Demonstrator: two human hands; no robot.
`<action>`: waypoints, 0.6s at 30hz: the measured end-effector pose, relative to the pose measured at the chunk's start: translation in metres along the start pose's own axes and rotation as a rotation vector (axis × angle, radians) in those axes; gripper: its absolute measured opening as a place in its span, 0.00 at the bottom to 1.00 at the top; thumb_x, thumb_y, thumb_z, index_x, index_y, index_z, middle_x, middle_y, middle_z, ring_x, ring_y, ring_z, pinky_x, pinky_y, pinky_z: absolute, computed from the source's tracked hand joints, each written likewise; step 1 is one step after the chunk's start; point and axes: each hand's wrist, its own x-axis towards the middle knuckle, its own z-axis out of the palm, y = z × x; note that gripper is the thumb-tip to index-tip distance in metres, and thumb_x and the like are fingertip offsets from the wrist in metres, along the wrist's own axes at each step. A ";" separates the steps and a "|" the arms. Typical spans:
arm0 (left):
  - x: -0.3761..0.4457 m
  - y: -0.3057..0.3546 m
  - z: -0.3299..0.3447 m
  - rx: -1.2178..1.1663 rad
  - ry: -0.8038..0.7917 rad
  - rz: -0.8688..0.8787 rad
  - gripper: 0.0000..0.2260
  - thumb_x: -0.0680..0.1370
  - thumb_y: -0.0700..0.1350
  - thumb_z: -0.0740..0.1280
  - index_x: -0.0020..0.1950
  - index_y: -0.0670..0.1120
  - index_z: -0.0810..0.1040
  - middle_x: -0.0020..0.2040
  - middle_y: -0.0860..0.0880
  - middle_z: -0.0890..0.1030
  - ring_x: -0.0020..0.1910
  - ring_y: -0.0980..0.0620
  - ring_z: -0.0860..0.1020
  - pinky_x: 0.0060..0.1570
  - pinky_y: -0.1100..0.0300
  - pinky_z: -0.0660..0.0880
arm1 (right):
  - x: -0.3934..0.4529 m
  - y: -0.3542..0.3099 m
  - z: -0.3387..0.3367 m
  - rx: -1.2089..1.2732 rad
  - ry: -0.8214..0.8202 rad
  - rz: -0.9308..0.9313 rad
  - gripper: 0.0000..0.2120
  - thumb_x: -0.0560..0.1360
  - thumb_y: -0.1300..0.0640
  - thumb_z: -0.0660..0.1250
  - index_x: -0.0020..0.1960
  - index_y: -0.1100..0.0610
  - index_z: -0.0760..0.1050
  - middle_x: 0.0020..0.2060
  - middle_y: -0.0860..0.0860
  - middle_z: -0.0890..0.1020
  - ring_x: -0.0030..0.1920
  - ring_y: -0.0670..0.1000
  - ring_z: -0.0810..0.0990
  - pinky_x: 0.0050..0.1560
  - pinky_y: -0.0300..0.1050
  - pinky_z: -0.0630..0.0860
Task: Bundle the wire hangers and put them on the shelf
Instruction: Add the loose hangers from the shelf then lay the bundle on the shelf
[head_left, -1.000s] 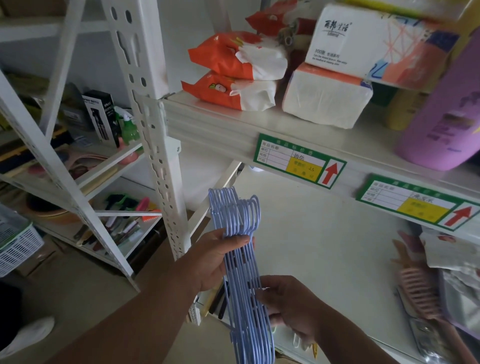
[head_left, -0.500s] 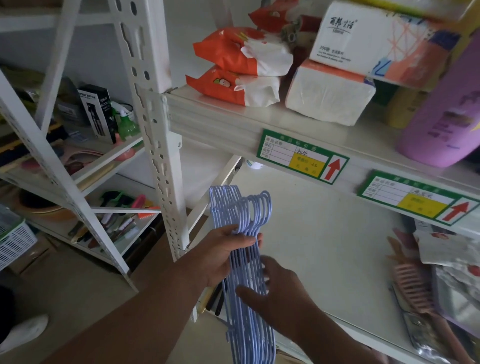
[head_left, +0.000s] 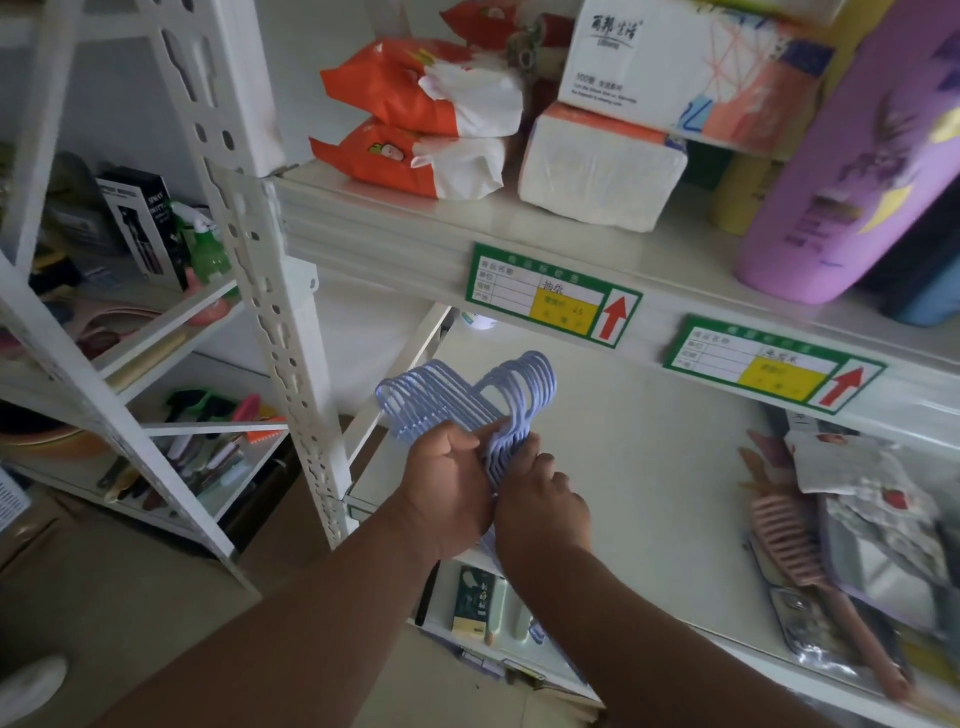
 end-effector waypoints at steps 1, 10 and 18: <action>0.003 -0.002 -0.001 0.009 -0.007 -0.013 0.26 0.73 0.46 0.60 0.69 0.39 0.73 0.73 0.33 0.68 0.74 0.35 0.67 0.78 0.39 0.56 | 0.005 0.002 0.004 -0.004 0.007 0.010 0.35 0.84 0.55 0.57 0.83 0.66 0.45 0.72 0.62 0.71 0.68 0.62 0.78 0.63 0.55 0.78; 0.033 -0.010 0.001 0.120 -0.088 -0.017 0.28 0.71 0.50 0.62 0.69 0.38 0.74 0.64 0.33 0.71 0.66 0.36 0.69 0.76 0.44 0.60 | 0.033 0.023 0.005 -0.072 0.040 0.070 0.23 0.86 0.59 0.50 0.78 0.68 0.59 0.69 0.64 0.76 0.66 0.62 0.81 0.63 0.54 0.79; 0.067 -0.024 0.014 0.136 0.012 -0.042 0.26 0.72 0.51 0.60 0.67 0.41 0.76 0.49 0.39 0.77 0.49 0.43 0.77 0.51 0.52 0.75 | 0.048 0.050 -0.010 0.135 -0.032 0.197 0.12 0.82 0.61 0.57 0.63 0.59 0.74 0.58 0.57 0.85 0.60 0.61 0.84 0.54 0.50 0.77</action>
